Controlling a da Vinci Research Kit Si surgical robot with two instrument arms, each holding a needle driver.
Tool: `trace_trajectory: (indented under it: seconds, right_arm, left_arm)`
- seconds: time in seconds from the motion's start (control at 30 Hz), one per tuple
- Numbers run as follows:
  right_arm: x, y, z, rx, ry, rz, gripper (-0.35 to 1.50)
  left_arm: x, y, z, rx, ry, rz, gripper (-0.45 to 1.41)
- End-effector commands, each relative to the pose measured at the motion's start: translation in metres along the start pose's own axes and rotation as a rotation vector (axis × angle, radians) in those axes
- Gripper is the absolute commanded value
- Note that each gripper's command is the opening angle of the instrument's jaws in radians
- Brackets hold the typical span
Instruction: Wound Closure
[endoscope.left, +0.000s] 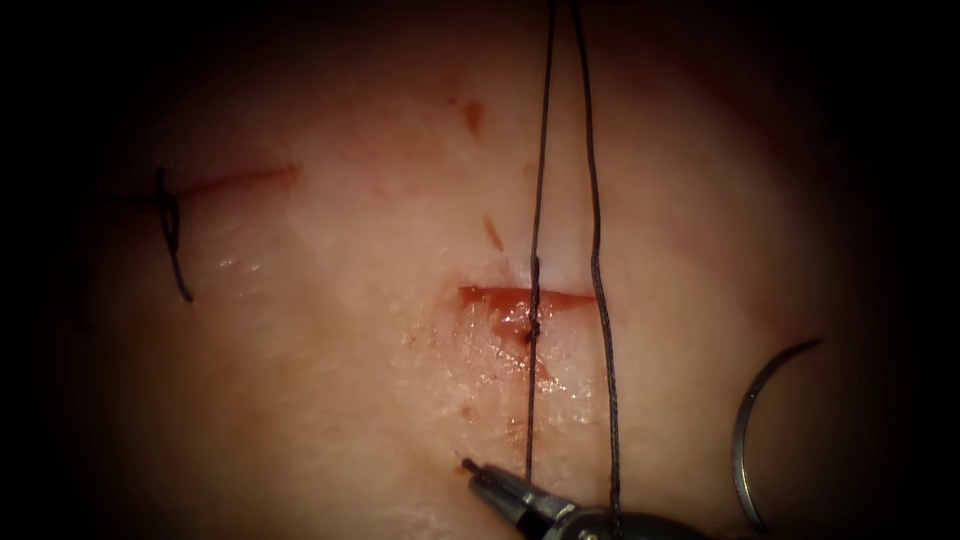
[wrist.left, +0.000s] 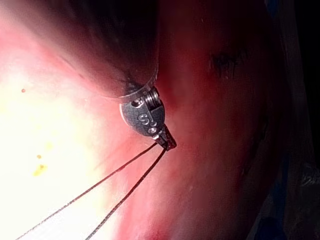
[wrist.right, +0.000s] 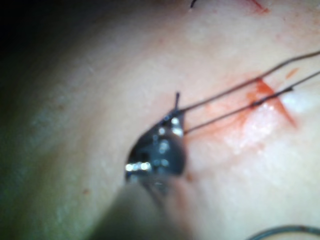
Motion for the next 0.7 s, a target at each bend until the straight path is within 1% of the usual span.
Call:
trace_trajectory:
  seconds: [0.03,0.13,0.27,0.37,0.6,0.63,0.67,0.7]
  right_arm:
    - [-0.0004,-0.0012,0.0006,0.017,-0.002,-0.001,-0.35]
    - [-0.0003,-0.0013,0.0007,0.008,-0.002,-0.006,-0.35]
    - [-0.0002,-0.0005,0.0008,-0.016,0.003,0.009,-0.35]
    - [-0.0003,0.0002,0.0009,-0.029,0.011,0.023,-0.35]
    - [0.0,0.0004,0.0014,-0.045,0.05,0.025,-0.35]
    - [0.0001,0.0004,0.0016,-0.048,0.065,0.026,-0.28]
    - [0.0001,0.0004,0.0016,-0.048,0.065,0.026,-0.28]
    - [0.0002,0.0004,0.0017,-0.052,0.066,0.032,0.1]
  left_arm:
    - [-0.0002,-0.0001,0.0008,0.003,-0.002,-0.001,-0.45]
    - [-0.0002,0.0003,0.0011,0.001,0.002,0.001,-0.45]
    - [-0.0002,0.0022,0.0006,-0.018,0.012,0.01,-0.45]
    - [0.0001,0.0035,-0.0005,-0.033,0.025,0.017,-0.45]
    - [0.0014,0.005,-0.0032,-0.073,0.055,-0.017,-0.45]
    - [0.0018,0.0056,-0.0038,-0.086,0.068,-0.03,-0.45]
    - [0.0018,0.0056,-0.0038,-0.086,0.068,-0.03,-0.45]
    - [0.0023,0.0064,-0.0044,-0.106,0.087,-0.048,-0.45]
